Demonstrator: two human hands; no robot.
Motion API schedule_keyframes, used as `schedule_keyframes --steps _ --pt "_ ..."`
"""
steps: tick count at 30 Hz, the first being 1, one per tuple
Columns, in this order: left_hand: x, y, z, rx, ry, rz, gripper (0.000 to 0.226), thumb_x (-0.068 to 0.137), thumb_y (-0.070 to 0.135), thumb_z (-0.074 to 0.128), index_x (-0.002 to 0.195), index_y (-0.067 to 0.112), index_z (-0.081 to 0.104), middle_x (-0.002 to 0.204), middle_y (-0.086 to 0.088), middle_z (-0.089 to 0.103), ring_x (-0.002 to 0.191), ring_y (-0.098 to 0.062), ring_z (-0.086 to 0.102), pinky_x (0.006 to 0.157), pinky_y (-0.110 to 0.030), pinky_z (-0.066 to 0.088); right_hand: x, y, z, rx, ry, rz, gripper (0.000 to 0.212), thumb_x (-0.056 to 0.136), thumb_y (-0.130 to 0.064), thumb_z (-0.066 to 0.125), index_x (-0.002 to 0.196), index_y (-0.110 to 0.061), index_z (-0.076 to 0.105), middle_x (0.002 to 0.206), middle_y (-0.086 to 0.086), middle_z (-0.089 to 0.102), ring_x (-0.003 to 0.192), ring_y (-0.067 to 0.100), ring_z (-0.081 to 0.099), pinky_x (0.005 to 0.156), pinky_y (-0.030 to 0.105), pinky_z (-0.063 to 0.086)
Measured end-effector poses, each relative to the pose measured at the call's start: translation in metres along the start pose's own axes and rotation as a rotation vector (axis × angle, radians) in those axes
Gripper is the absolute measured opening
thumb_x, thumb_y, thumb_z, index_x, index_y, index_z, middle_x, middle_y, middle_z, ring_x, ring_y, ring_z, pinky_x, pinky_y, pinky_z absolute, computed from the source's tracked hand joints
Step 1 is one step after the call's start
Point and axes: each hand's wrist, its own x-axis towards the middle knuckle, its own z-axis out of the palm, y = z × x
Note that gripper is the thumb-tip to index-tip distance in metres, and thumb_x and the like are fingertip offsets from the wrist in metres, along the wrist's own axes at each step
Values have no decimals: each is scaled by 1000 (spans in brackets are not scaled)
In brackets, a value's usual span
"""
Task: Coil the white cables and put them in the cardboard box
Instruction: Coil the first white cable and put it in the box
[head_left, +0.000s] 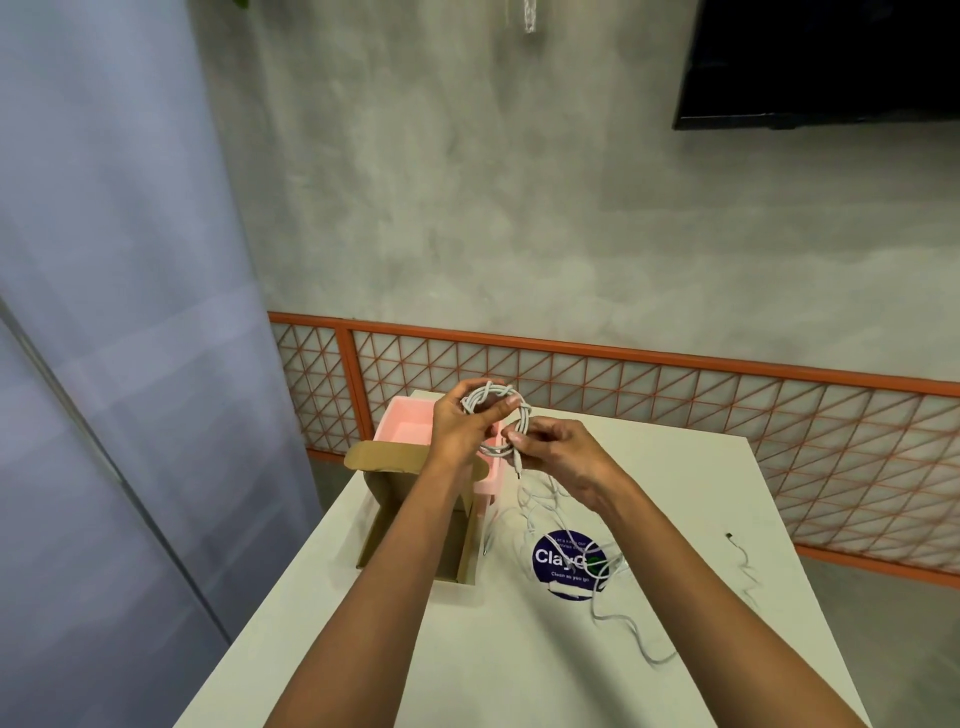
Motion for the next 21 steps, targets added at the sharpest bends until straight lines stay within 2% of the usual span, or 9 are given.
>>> schedule_keyframes --steps 4,6,8,10,13,16,19,21 --pt "-3 -9 -3 0 16 -27 28 83 16 70 108 8 59 92 -5 69 79 -14 66 63 -23 53 5 3 1 184 190 -5 13 83 4 64 96 3 67 87 14 69 81 25 68 73 27 59" --pt "-3 -15 -5 74 19 -40 25 89 24 63 108 8 60 98 -8 68 87 -17 65 70 -23 53 7 0 0 232 282 -12 16 82 5 65 98 3 66 85 14 69 73 22 69 68 26 59" --pt "-3 -23 -7 116 1 -54 26 92 23 59 111 5 59 107 -16 66 99 -25 65 74 -23 55 7 -1 0 234 354 -3 22 80 4 68 102 3 65 83 13 69 66 17 69 61 24 58" --pt "-5 -27 -5 106 -21 -31 24 92 20 59 111 6 58 111 -19 65 105 -29 64 75 -21 57 6 0 0 214 395 20 21 80 1 70 101 -2 66 82 10 68 69 17 67 61 24 55" --pt "-7 -31 -2 109 -22 19 22 90 16 62 110 6 58 109 -17 66 103 -27 66 72 -18 55 4 2 2 158 442 31 21 80 -7 72 100 -7 68 83 3 66 75 12 60 65 25 41" --pt "-9 -32 1 62 -12 47 16 91 10 59 107 5 57 103 -14 66 97 -25 67 69 -18 55 4 2 1 201 455 42 22 79 -5 73 100 -7 69 82 -1 65 74 4 56 68 23 40" --pt "-10 -32 4 26 0 52 15 92 8 57 106 4 56 97 -9 67 89 -18 67 66 -16 54 7 1 -1 272 422 82 25 80 -2 72 105 -1 67 93 8 68 85 18 63 84 34 50" --pt "-9 -32 6 11 -4 45 15 93 8 56 107 2 56 95 -10 66 86 -18 66 66 -17 55 9 2 -2 321 415 66 28 80 3 69 108 6 65 95 15 68 88 25 64 86 33 52"
